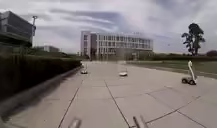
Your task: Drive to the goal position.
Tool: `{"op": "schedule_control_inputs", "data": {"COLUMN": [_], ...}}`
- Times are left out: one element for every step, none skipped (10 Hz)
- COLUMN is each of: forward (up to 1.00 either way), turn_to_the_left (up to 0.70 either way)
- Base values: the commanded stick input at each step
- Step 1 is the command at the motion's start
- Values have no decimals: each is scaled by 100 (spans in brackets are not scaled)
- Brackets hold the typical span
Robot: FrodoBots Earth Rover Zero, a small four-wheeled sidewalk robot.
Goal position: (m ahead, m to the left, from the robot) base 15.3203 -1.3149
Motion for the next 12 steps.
{"op": "schedule_control_inputs", "data": {"forward": [85,85,85,85,85,85,98,100,100,100,100,100], "turn_to_the_left": [0,0,0,0,0,0,0,0,21,27,27,0]}}
